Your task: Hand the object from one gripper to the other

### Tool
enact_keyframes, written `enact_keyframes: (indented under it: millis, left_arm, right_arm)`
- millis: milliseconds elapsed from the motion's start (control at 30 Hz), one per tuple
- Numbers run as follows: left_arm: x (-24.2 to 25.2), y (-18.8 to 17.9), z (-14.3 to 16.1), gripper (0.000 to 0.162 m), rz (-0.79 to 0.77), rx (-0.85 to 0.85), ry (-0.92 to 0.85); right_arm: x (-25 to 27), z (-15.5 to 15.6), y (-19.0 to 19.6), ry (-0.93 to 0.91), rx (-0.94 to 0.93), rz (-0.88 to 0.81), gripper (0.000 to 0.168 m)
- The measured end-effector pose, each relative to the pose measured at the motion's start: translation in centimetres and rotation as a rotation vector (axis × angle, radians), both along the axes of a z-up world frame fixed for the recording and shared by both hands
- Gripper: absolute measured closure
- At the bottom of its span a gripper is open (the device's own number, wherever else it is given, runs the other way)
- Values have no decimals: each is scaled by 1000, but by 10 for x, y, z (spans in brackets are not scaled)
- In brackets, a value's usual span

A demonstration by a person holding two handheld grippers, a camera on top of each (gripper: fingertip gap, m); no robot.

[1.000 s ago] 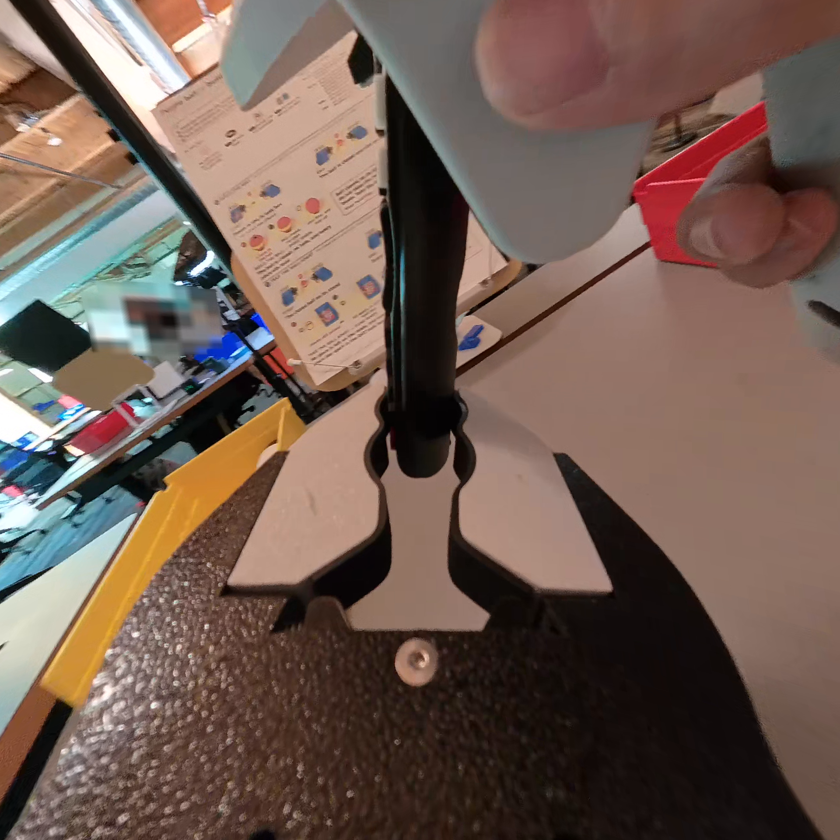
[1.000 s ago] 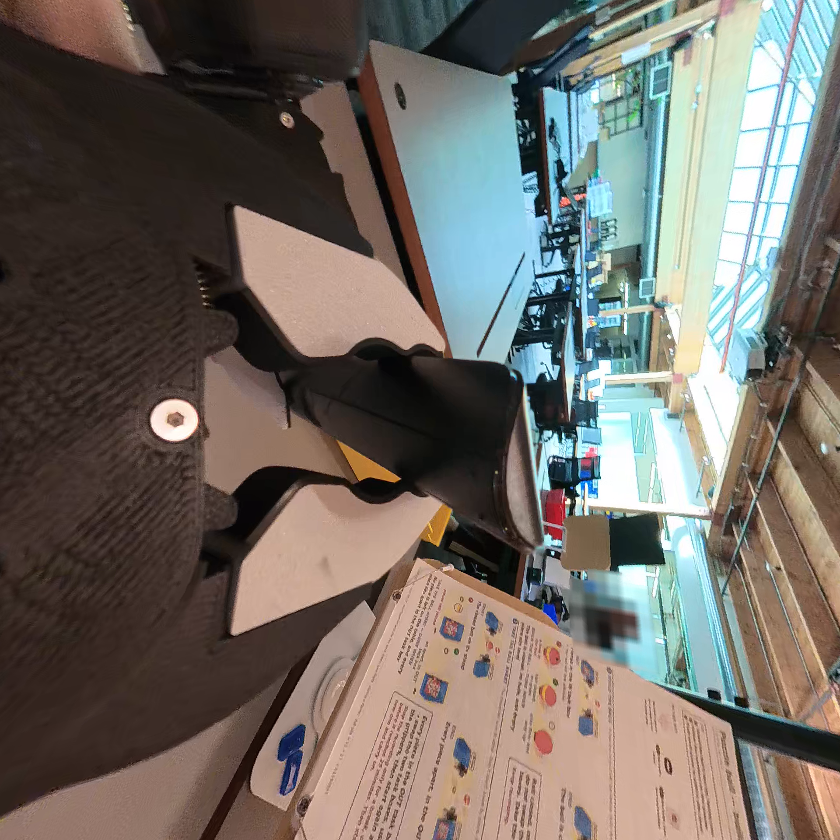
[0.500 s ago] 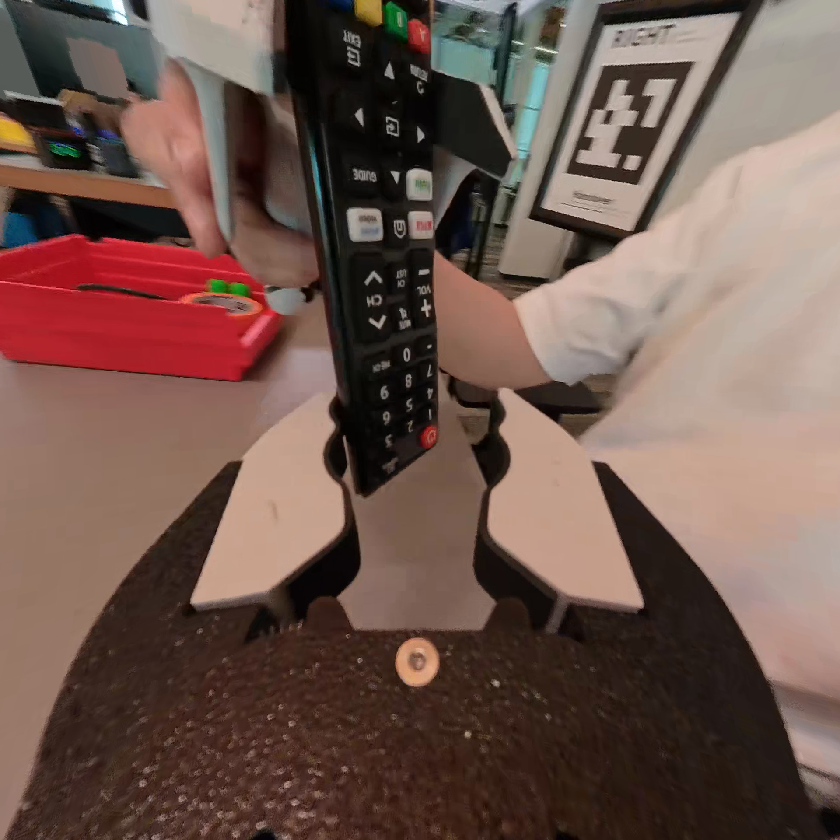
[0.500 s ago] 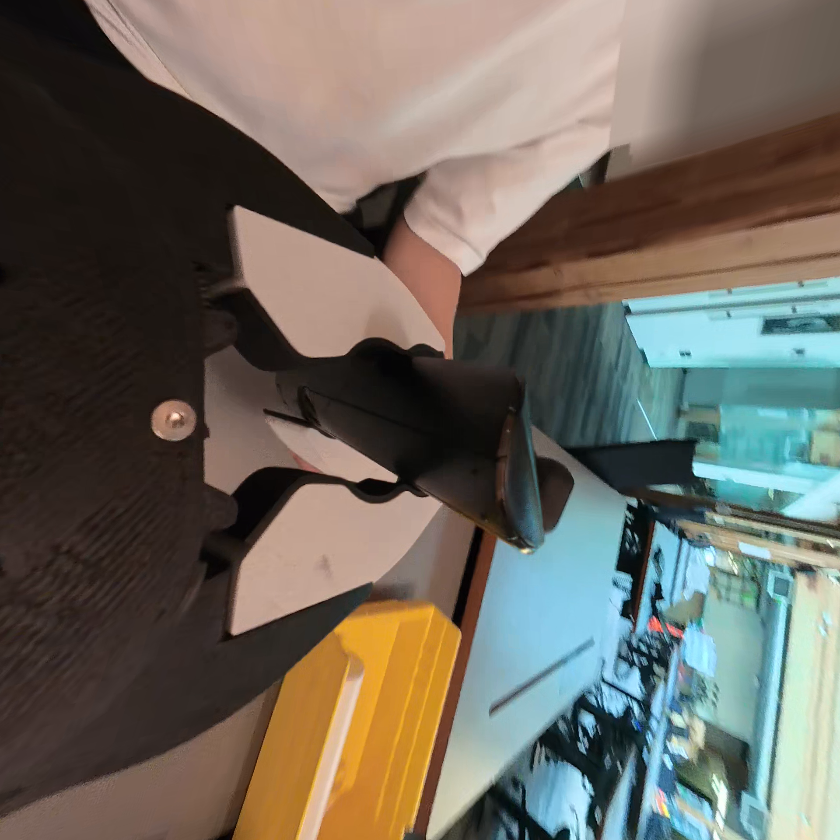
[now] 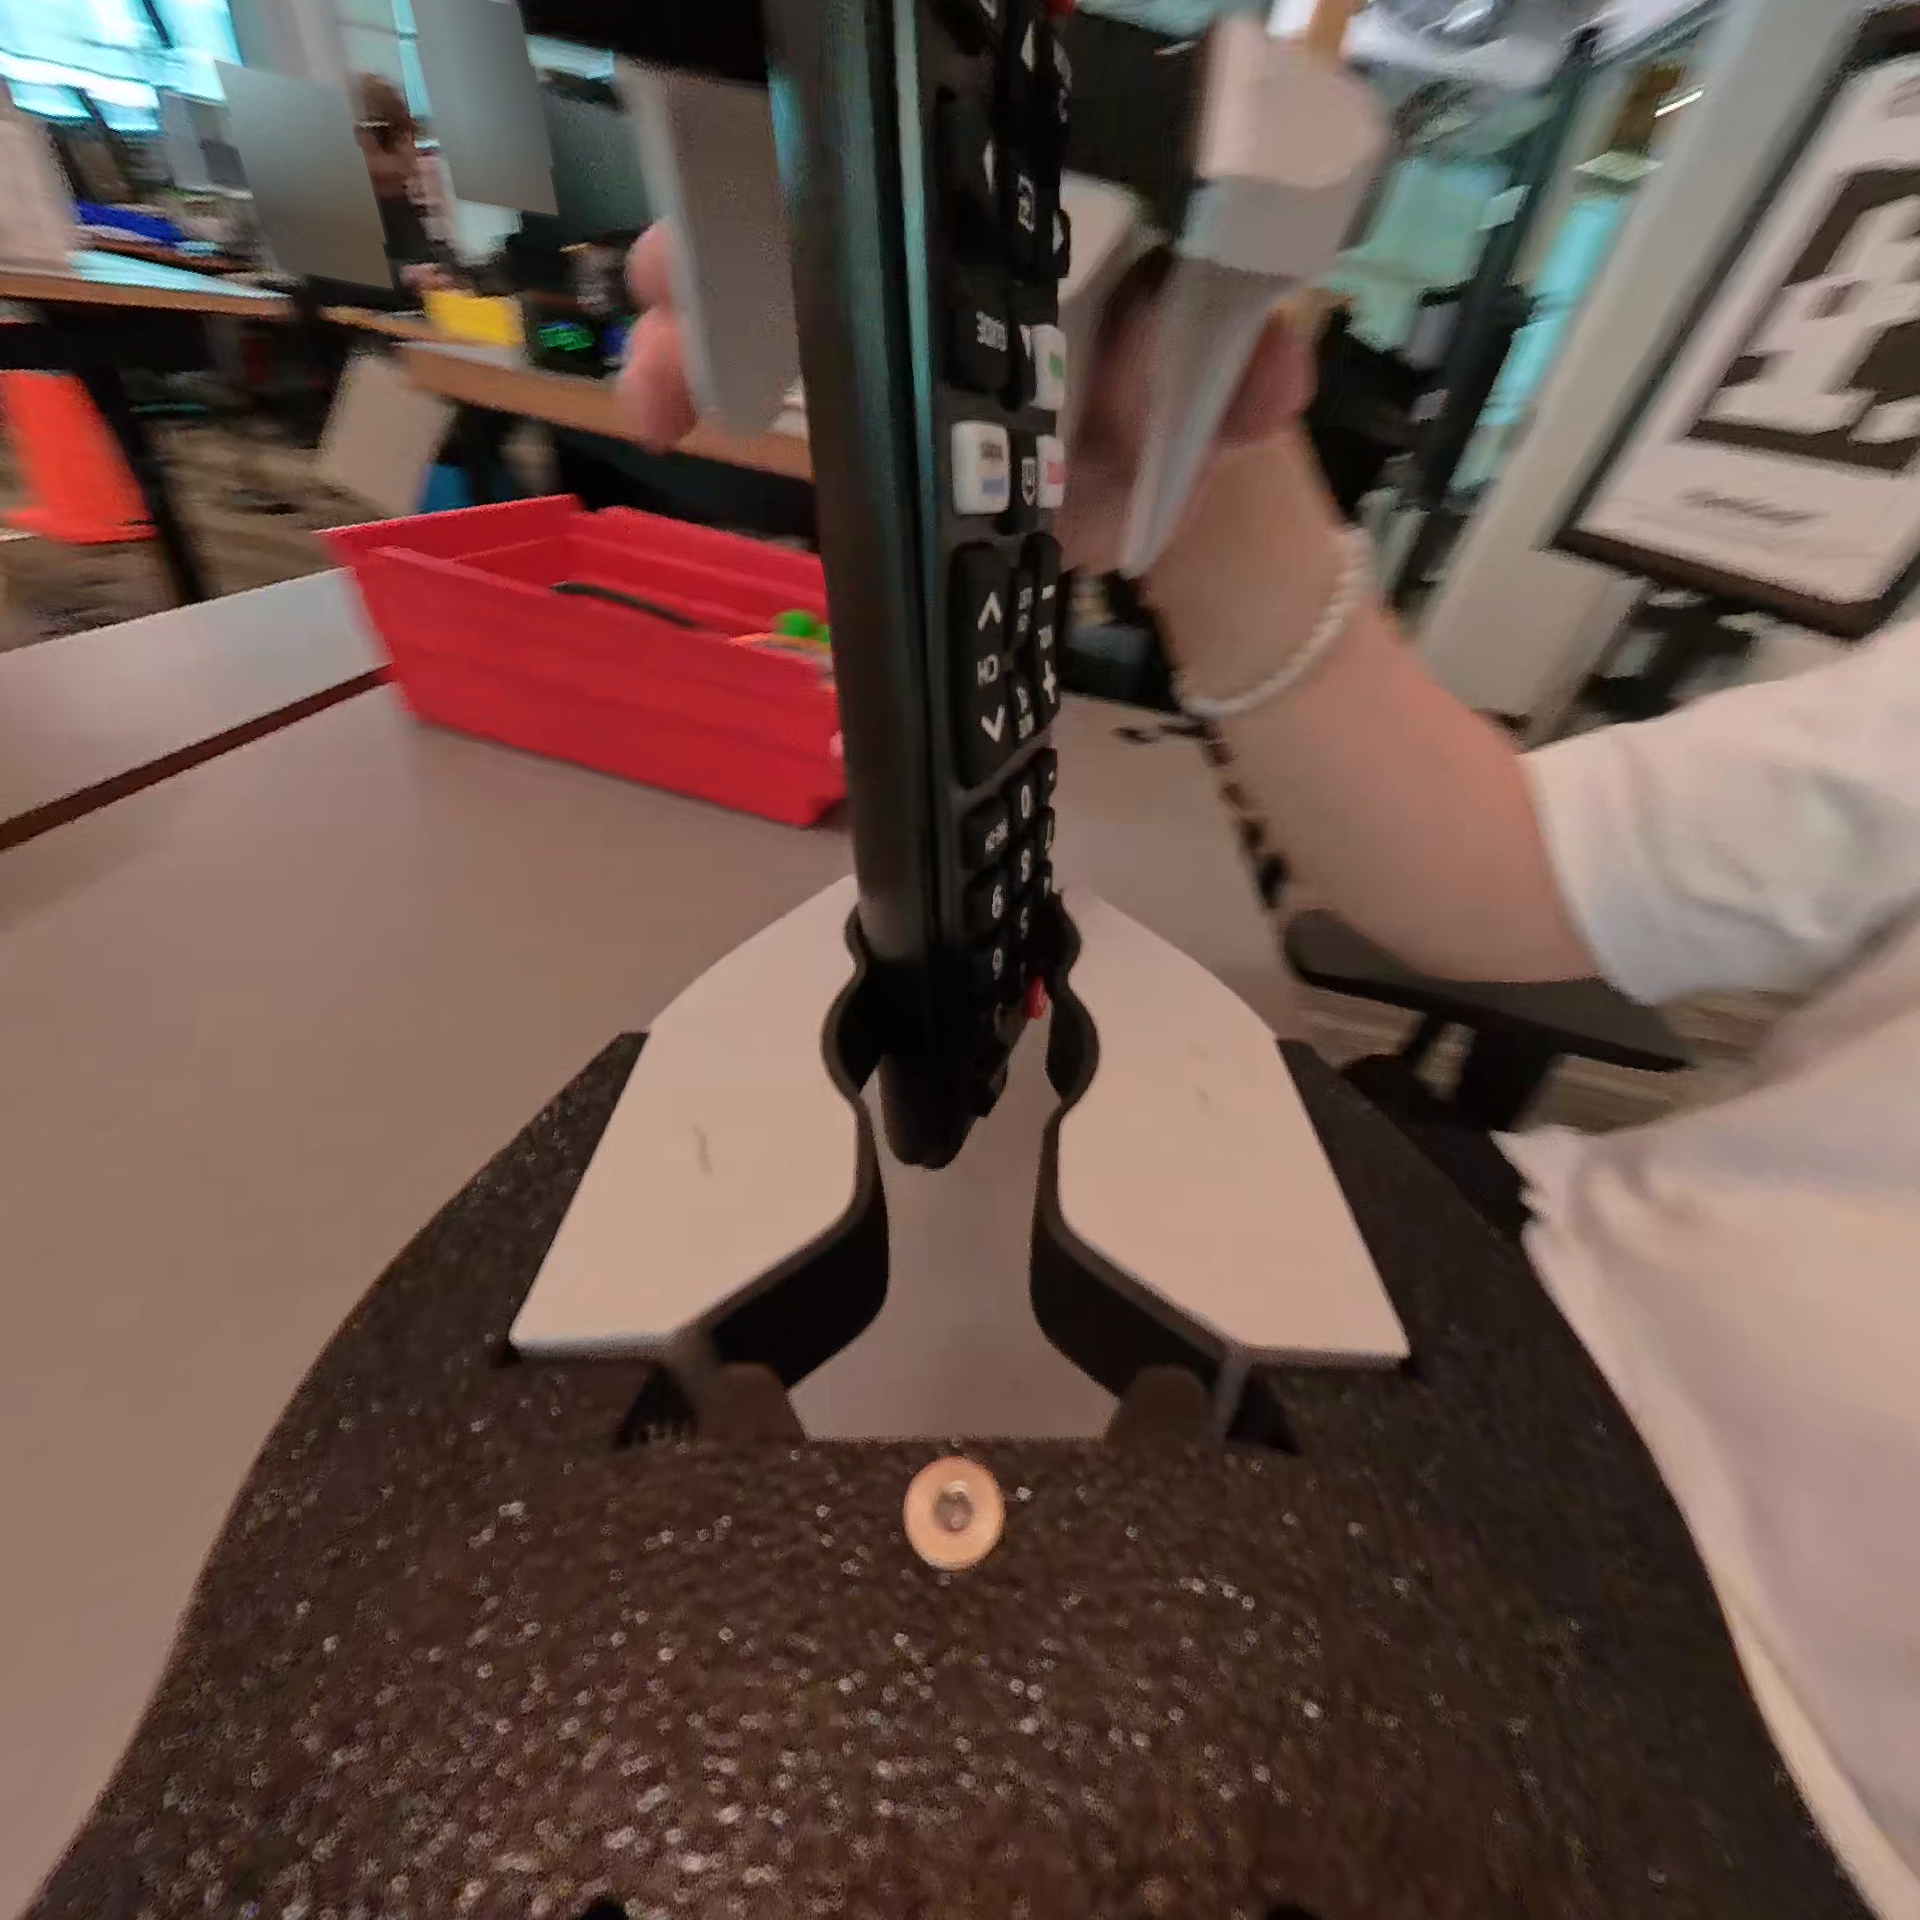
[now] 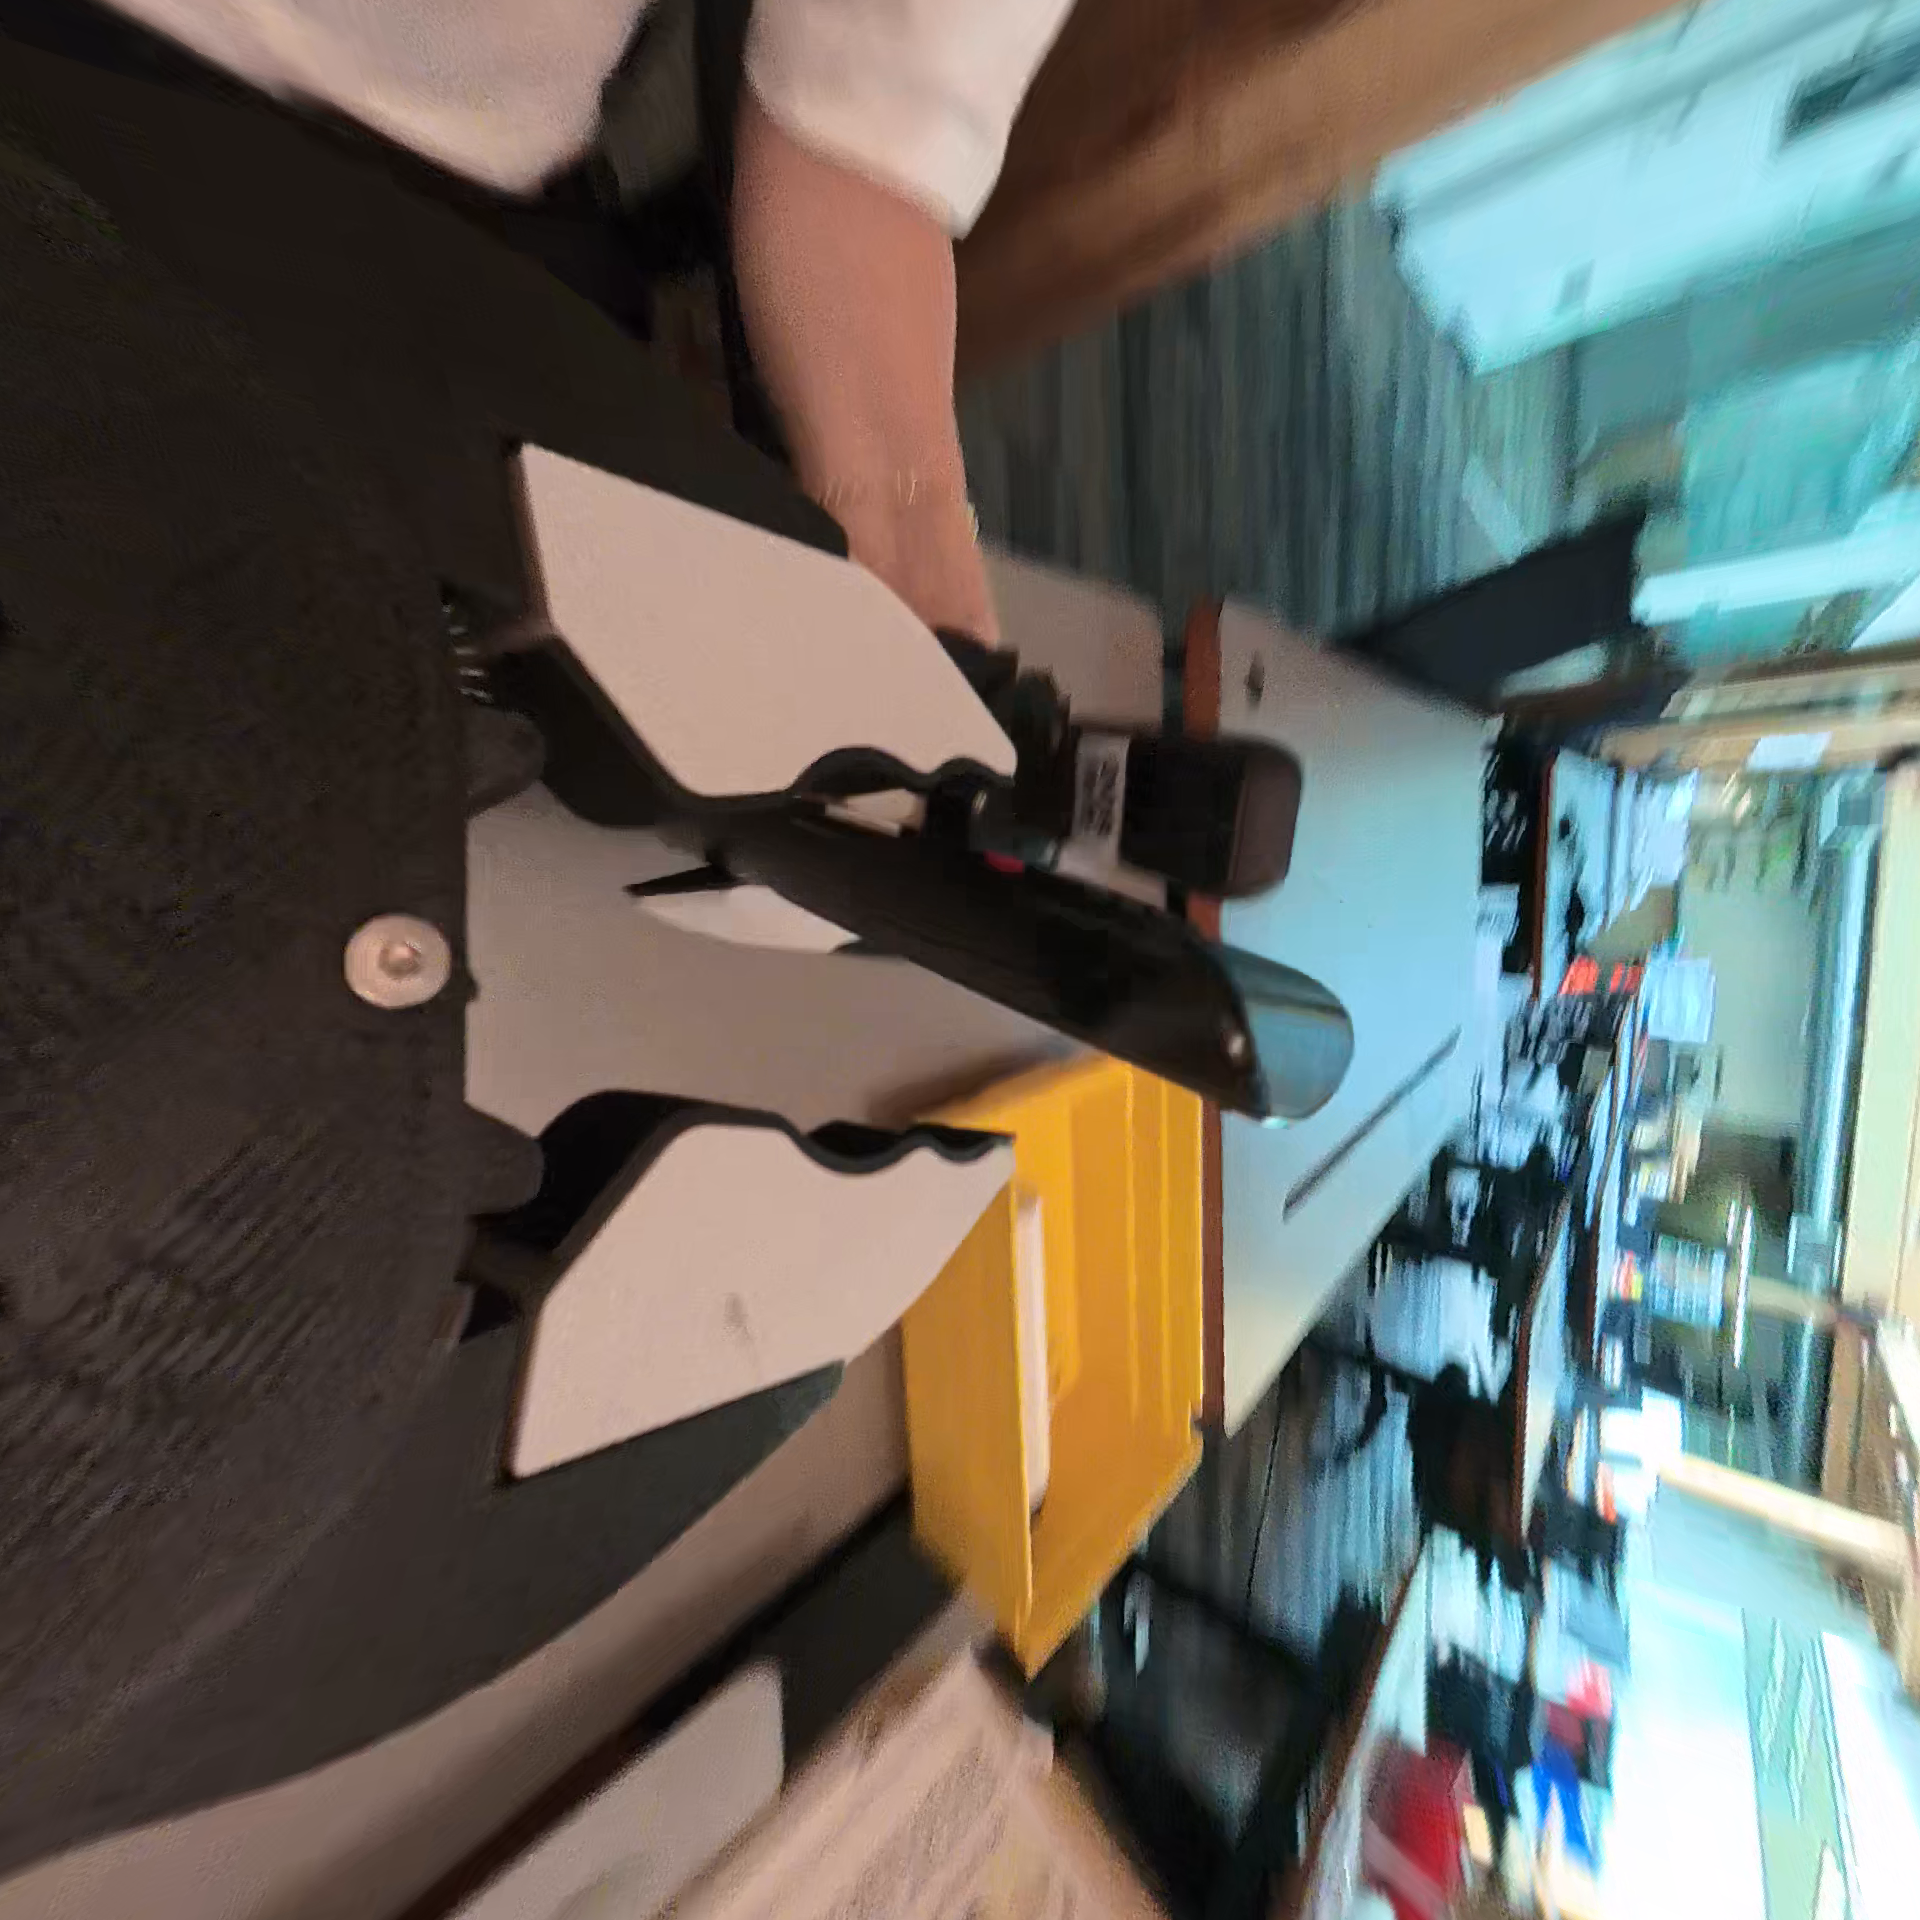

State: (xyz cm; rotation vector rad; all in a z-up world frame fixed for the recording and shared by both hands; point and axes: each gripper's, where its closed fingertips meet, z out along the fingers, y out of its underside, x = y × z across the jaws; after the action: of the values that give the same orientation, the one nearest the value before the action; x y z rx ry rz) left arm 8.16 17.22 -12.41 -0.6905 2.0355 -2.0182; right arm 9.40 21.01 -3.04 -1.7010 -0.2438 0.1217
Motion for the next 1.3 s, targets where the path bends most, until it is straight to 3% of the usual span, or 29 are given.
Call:
enact_keyframes:
  millis: [100,200,300,433,500,600,767,933,1000,1200,1300]
  left_arm:
    - [20,21,-13,134,207,187,-37]
    - [26,30,-16,136,300,339,-136]
    - [24,30,-20,136,302,411,-143]
    - [19,35,-37,137,273,578,-132]
    - [18,36,-45,137,262,645,-126]
    - [16,32,-54,138,216,641,-107]
    - [14,26,-54,138,181,606,-113]
    - [9,23,-30,137,156,442,-177]
    - [10,30,-11,125,206,323,-219]
    - [10,54,41,102,234,-222,-168]
    - [4,46,66,108,154,-488,-186]
  right_arm:
    - [12,5,-9,-213,-42,-106,97]
    - [16,7,-10,-217,-167,-85,89]
    - [7,-3,-14,-226,-293,54,109]
    - [7,-34,-24,-419,-523,119,115]
    - [-5,-49,-31,-426,-618,215,143]
    - [-3,-62,-40,-430,-700,243,145]
    - [-2,-64,-45,-431,-659,279,146]
    - [-5,-47,-49,-417,-551,291,146]
    - [-3,-34,-49,-386,-480,273,146]
    - [5,29,-48,-205,-94,197,147]
    - [2,42,-41,-104,79,160,147]
